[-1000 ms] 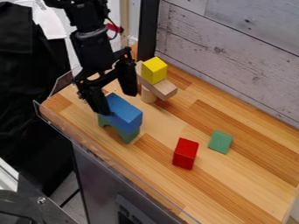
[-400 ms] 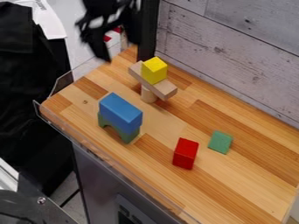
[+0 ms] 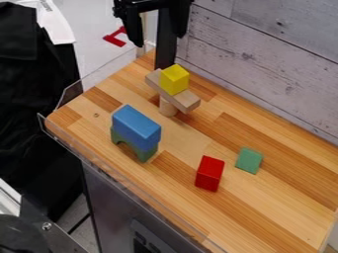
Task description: Put the blue arch on top of the green arch
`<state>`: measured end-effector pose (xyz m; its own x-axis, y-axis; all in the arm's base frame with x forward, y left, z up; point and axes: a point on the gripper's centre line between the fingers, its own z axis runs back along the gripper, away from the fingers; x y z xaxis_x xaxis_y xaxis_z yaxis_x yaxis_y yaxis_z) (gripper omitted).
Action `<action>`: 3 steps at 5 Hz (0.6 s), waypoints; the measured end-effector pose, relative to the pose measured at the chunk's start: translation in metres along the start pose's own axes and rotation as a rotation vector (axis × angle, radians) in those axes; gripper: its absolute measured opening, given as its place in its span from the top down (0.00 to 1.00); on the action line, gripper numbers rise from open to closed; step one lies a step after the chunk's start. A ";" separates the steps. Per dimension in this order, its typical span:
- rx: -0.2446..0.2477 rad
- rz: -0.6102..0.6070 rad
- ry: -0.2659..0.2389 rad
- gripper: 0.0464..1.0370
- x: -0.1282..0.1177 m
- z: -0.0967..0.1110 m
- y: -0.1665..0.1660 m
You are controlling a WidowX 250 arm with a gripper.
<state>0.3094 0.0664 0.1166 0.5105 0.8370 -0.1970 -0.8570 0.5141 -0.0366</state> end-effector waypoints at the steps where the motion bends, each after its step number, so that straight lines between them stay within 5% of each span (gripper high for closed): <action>1: -0.005 -0.229 0.072 0.04 -0.008 -0.003 0.001; 3: -0.003 -0.485 0.064 0.04 -0.007 -0.003 0.002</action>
<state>0.3042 0.0607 0.1147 0.8458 0.4875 -0.2166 -0.5213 0.8414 -0.1422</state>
